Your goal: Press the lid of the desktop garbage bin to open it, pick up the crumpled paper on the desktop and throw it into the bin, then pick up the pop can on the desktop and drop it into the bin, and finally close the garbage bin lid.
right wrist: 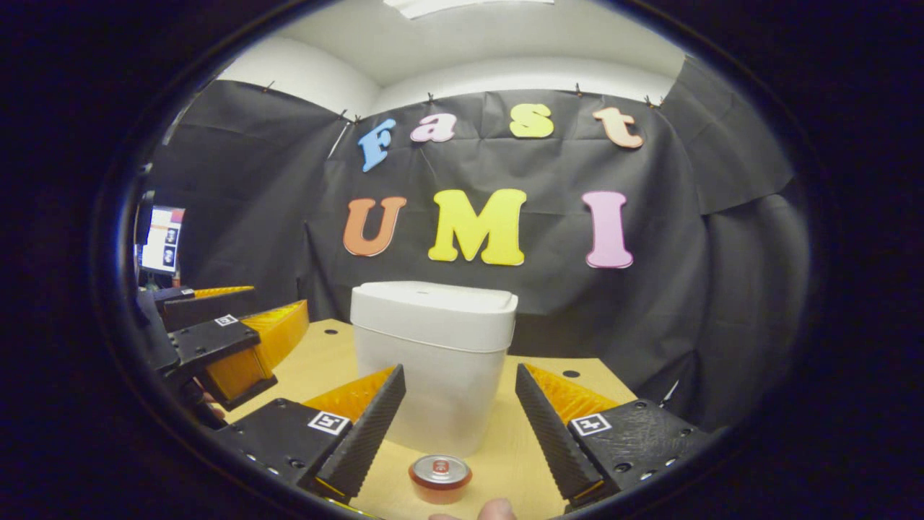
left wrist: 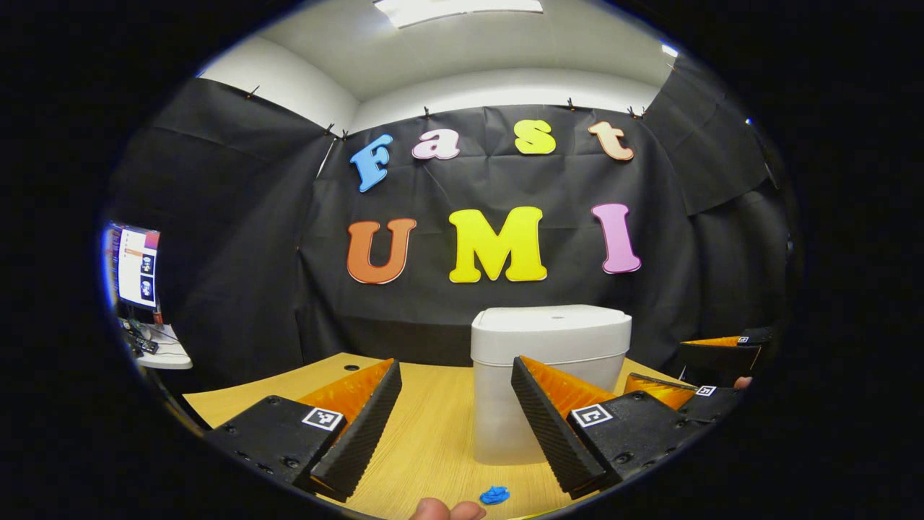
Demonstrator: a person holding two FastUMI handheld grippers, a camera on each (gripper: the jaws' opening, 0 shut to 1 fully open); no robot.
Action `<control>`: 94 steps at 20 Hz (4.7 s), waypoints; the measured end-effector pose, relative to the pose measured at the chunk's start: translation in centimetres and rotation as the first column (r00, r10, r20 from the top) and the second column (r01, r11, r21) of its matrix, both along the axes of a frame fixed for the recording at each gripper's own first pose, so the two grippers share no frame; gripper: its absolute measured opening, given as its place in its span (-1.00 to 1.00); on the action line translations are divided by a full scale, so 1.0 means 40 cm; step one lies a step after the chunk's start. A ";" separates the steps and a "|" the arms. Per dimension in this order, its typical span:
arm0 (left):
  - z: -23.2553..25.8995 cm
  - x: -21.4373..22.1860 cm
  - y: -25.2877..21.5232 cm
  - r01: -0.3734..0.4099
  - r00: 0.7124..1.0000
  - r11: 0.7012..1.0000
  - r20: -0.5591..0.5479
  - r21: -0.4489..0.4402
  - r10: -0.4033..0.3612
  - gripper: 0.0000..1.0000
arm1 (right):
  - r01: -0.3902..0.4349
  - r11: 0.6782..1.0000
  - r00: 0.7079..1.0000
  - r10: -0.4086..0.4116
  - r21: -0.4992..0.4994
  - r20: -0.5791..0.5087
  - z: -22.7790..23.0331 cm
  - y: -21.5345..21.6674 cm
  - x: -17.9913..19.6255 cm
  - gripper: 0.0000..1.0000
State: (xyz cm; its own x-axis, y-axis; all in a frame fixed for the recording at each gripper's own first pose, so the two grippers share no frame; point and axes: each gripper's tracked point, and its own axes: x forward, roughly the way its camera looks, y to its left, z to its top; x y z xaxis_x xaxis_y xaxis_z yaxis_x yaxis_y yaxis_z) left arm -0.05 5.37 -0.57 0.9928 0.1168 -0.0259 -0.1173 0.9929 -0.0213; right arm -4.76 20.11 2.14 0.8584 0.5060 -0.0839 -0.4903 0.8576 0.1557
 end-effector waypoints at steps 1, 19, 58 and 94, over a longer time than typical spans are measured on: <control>-0.004 0.004 -0.009 0.009 1.000 1.000 -0.006 -0.002 -0.009 0.96 | 0.000 1.000 1.000 0.000 0.022 -0.014 0.001 -0.006 0.006 0.90; -0.071 0.060 -0.096 0.115 0.992 0.992 -0.048 -0.061 -0.118 0.97 | -0.081 0.994 0.996 0.079 0.074 0.037 0.229 -0.051 0.184 -0.71; -0.169 0.049 -0.079 0.124 0.977 0.980 -0.153 -0.158 -0.148 0.98 | -0.245 0.959 0.968 0.251 0.139 -0.028 0.250 0.034 0.256 0.84; -0.610 -0.112 -0.157 0.174 0.799 0.979 -0.566 -0.108 -0.205 0.53 | 0.021 0.998 0.998 -0.018 0.051 -0.063 -0.189 -0.137 0.072 0.87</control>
